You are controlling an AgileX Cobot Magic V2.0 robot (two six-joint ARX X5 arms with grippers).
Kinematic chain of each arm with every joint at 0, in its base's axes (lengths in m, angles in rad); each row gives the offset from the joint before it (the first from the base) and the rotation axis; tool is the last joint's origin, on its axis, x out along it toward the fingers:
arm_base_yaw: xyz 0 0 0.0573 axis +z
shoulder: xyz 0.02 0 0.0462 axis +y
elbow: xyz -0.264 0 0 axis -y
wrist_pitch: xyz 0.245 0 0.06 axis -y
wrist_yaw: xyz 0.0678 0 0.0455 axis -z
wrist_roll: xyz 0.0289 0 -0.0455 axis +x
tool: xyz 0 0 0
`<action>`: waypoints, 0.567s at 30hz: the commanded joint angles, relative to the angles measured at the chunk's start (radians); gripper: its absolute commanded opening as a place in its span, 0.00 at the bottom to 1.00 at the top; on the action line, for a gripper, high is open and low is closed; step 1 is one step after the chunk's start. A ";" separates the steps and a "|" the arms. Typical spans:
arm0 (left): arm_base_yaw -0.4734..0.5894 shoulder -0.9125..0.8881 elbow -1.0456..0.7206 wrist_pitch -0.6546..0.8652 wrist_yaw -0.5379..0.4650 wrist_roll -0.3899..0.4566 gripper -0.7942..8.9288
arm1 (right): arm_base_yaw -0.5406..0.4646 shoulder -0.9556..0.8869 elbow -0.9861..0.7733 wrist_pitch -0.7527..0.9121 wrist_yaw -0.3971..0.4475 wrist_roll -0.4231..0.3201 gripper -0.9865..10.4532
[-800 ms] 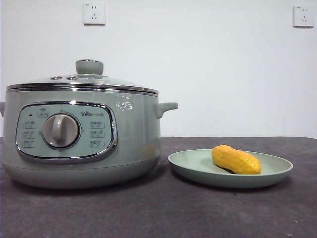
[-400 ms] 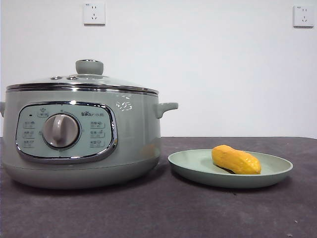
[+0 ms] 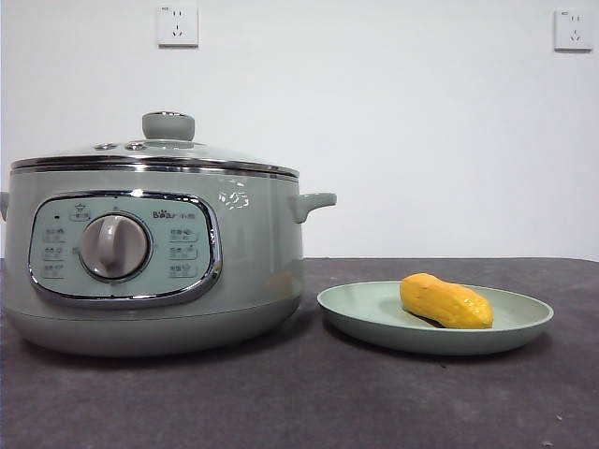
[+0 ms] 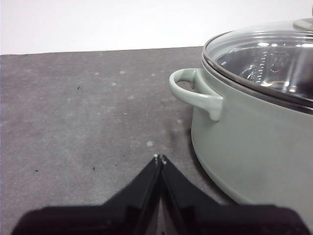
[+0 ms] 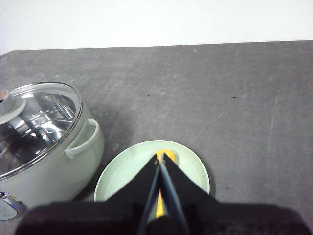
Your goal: Take the corn out from the steamer,put the corn on the plate,close the lid
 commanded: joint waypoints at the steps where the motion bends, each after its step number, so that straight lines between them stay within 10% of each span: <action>1: 0.002 -0.001 -0.014 0.000 -0.001 -0.011 0.08 | 0.002 -0.002 -0.008 0.006 0.003 0.009 0.09; 17: 0.002 -0.001 -0.014 0.000 -0.002 -0.011 0.08 | 0.002 -0.002 -0.008 0.007 0.005 -0.010 0.09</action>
